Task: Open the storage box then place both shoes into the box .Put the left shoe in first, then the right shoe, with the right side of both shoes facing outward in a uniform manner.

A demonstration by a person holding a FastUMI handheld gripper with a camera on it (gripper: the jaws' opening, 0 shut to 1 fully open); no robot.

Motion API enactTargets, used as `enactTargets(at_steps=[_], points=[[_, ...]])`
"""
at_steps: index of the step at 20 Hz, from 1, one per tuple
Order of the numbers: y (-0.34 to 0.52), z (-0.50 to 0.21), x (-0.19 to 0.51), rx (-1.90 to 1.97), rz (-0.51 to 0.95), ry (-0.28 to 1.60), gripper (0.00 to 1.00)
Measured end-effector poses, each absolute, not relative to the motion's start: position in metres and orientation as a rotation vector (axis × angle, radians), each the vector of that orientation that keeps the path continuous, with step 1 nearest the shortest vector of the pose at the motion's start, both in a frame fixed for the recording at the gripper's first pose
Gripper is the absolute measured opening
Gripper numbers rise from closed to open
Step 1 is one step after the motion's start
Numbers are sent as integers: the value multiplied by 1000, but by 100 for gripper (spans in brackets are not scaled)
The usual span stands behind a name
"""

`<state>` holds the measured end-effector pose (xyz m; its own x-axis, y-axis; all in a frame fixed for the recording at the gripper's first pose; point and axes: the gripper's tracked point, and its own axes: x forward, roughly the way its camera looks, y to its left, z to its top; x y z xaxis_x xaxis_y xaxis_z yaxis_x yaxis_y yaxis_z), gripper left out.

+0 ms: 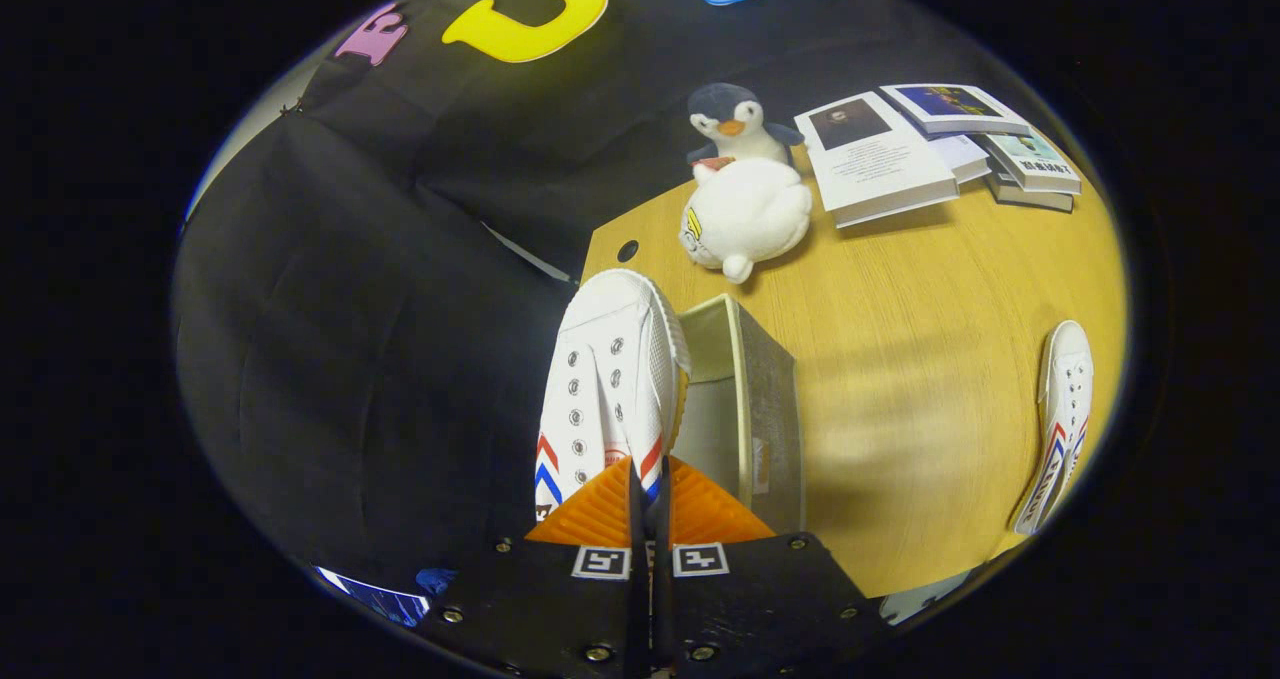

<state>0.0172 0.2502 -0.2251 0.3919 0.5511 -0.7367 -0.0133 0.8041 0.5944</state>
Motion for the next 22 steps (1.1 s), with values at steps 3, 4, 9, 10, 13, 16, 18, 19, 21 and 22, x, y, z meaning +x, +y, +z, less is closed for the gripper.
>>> enactTargets(at_steps=[3, 4, 9, 10, 13, 16, 18, 19, 21, 22], points=[[270, -234, 15, 532, 395, 1136, 1], [276, -238, 14, 520, 397, 1140, 1], [295, -257, 9, 456, 401, 1168, 1], [299, -261, 8, 445, 402, 1175, 1], [306, -275, 4, 410, 395, 1198, 1], [309, -289, 1, 400, 370, 1225, 1], [311, -298, 1, 399, 348, 1243, 1], [312, -304, 1, 396, 335, 1254, 1], [314, -313, -1, 392, 316, 1270, 1], [315, -317, -1, 392, 310, 1276, 1]])
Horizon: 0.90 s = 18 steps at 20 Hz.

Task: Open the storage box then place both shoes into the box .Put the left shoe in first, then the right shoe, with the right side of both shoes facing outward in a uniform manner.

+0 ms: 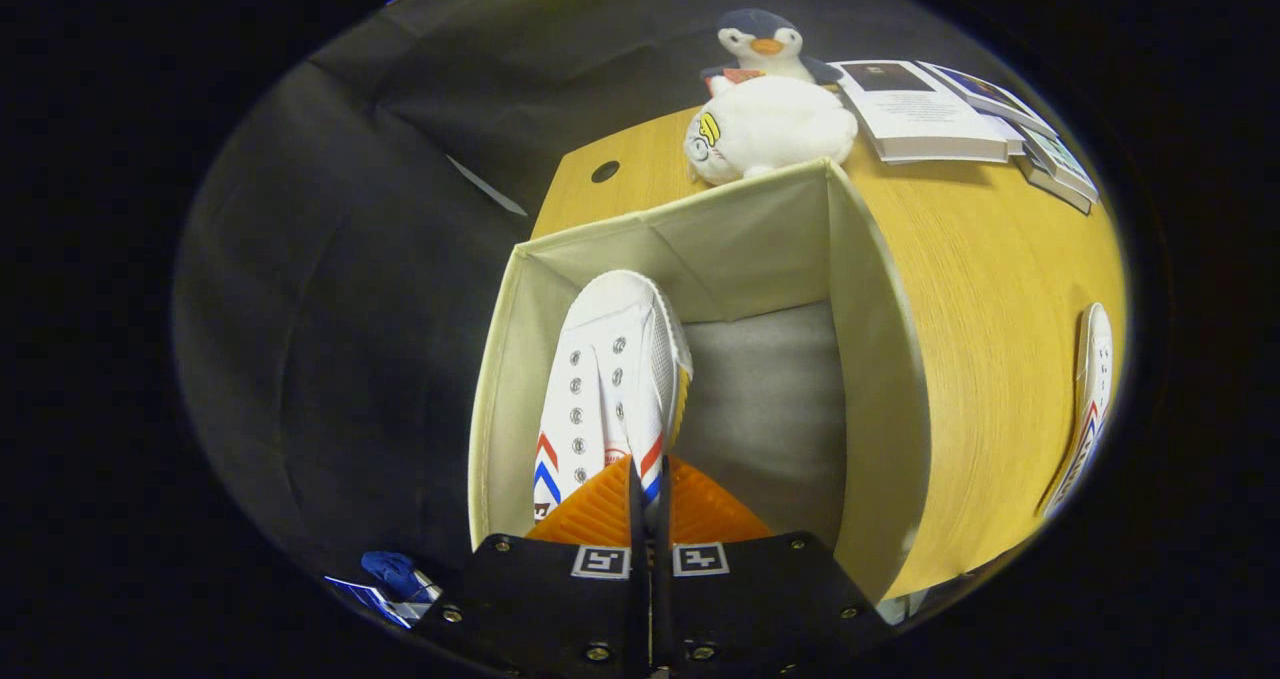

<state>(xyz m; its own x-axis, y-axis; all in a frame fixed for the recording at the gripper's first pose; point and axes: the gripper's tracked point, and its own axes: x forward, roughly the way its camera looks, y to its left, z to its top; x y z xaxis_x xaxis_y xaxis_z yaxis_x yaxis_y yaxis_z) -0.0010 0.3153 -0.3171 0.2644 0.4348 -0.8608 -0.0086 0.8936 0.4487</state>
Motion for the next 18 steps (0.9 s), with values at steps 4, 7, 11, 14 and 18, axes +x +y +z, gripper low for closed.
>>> enactTargets(at_steps=[4, 7, 11, 14, 18], points=[[323, -325, -2, 393, 329, 1279, 2], [341, -314, -4, 450, 430, 1245, 43], [339, -295, -6, 425, 492, 1187, 98], [323, -276, -4, 403, 522, 1125, 98], [296, -239, 4, 445, 531, 1037, 98]])
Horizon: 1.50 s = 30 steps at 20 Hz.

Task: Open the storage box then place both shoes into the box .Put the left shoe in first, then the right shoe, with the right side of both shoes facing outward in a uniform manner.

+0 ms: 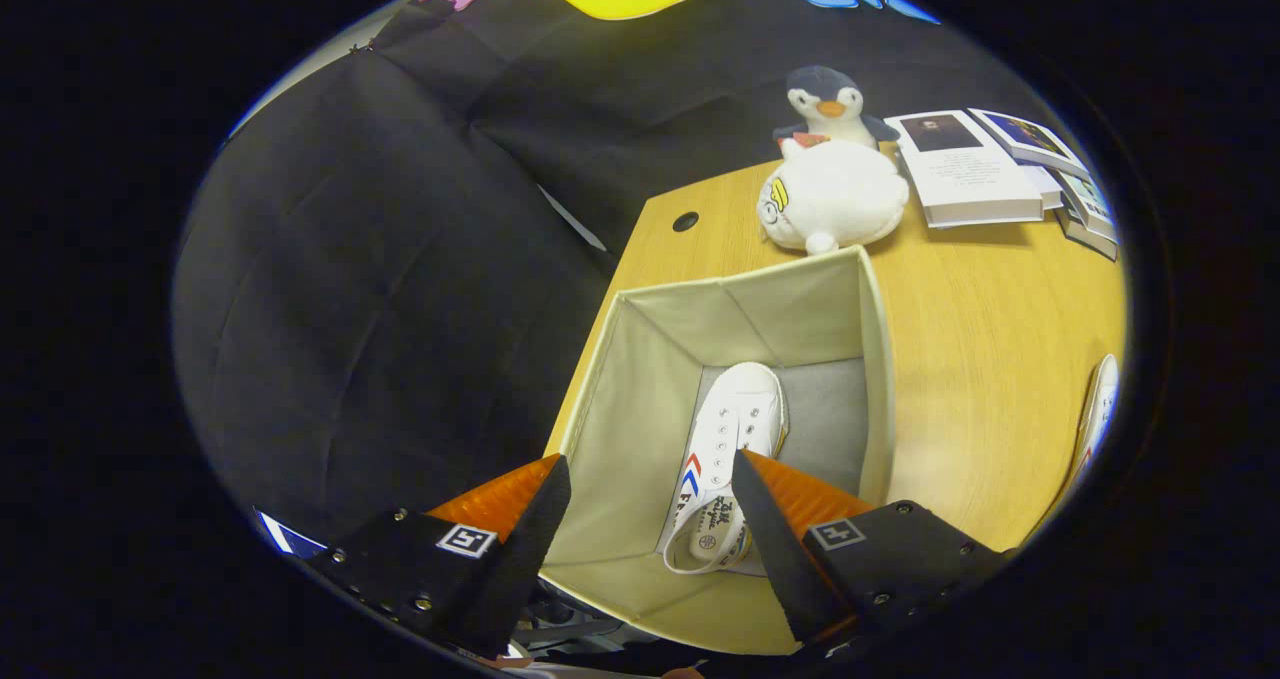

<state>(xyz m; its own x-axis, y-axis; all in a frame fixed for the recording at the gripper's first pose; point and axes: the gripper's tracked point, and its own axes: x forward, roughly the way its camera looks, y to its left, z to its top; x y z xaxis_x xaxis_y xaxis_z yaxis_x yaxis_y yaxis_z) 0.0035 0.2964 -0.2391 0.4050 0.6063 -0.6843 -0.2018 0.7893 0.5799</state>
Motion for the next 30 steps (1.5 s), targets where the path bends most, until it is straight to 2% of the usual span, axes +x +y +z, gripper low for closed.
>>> enactTargets(at_steps=[13, 30], points=[[165, -212, 4, 428, 397, 920, 98], [-23, -240, -16, 365, 111, 901, 98]])
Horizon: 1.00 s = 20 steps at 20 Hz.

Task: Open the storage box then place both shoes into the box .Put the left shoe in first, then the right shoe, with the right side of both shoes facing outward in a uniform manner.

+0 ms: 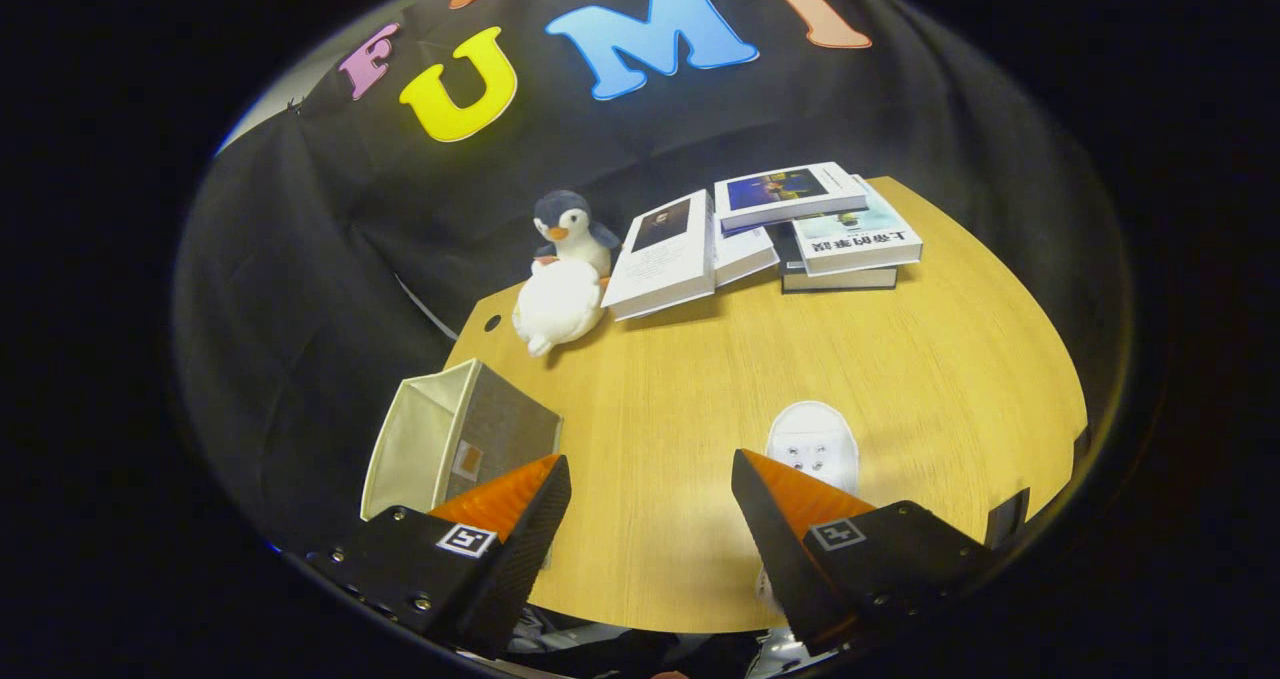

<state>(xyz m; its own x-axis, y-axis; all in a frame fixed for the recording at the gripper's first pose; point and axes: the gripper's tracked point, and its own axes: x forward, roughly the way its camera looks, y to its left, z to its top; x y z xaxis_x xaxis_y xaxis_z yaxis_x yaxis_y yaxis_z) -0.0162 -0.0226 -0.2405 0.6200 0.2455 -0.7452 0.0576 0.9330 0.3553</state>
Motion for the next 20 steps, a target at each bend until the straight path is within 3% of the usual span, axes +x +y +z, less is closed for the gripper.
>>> enactTargets(at_steps=[20], points=[[-127, -345, -66, 106, -40, 1150, 98]])
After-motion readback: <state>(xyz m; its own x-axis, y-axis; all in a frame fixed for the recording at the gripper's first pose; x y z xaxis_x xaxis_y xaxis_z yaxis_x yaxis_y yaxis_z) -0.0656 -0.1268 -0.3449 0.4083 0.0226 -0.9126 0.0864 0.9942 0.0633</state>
